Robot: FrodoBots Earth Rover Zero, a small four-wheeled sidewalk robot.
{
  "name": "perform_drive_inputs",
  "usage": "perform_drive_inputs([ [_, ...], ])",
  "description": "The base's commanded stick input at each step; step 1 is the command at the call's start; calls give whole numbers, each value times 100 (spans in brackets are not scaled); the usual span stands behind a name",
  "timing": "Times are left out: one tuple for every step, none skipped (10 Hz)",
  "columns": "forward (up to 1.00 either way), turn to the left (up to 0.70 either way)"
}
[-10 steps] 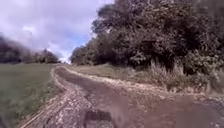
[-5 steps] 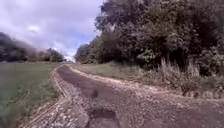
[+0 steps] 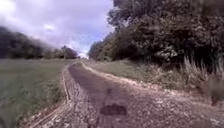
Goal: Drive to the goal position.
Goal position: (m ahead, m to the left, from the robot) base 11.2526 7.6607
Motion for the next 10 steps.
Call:
perform_drive_inputs([
  [85, 34],
  [85, 34],
  [85, 32],
  [85, 17],
  [85, 6],
  [85, 26],
  [85, 34],
  [85, 34],
  [85, 12],
  [85, 0],
])
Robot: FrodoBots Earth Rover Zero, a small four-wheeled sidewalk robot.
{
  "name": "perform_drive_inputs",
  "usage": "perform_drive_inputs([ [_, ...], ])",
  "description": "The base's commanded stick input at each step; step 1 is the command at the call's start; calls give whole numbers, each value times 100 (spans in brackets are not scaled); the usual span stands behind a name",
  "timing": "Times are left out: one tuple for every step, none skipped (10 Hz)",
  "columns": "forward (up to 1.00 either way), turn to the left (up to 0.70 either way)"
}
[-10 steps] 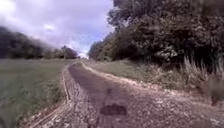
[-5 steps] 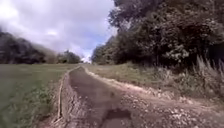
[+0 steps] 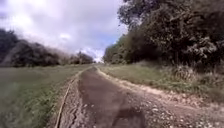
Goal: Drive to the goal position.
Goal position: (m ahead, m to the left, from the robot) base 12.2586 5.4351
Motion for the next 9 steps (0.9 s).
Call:
perform_drive_inputs([
  [85, 5],
  [85, 27],
  [85, 34],
  [85, 32],
  [85, 9],
  [85, 0],
  [85, 0],
  [85, 0],
  [85, 0],
])
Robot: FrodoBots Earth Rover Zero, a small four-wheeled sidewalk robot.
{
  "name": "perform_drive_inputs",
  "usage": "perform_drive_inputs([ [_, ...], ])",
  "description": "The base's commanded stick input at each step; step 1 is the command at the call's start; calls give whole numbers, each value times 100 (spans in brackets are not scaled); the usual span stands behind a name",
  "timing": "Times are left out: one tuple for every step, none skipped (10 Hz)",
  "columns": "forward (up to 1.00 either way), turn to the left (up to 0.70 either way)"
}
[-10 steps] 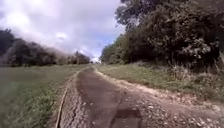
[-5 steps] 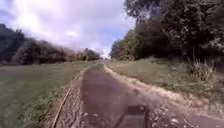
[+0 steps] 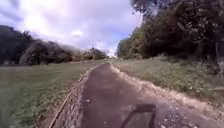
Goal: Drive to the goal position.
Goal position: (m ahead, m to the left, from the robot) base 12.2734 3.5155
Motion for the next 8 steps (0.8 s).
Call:
perform_drive_inputs([
  [85, 0],
  [85, 23],
  [85, 34],
  [85, 34],
  [85, 11],
  [85, 0],
  [85, 0],
  [85, 0],
])
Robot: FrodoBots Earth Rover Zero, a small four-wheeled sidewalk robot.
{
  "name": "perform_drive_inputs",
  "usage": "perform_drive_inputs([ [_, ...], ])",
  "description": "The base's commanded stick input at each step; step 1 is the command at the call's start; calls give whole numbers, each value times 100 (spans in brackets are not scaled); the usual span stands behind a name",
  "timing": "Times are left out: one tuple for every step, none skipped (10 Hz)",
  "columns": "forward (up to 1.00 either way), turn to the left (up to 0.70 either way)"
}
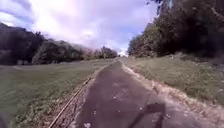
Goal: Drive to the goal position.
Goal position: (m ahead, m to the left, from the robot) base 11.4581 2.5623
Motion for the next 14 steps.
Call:
perform_drive_inputs([
  [85, 0],
  [85, 0],
  [85, 0],
  [85, 0],
  [85, 0],
  [85, 0],
  [85, 0],
  [85, -1],
  [85, -14],
  [85, -34],
  [85, -34],
  [85, -34],
  [85, -22],
  [85, 0],
])
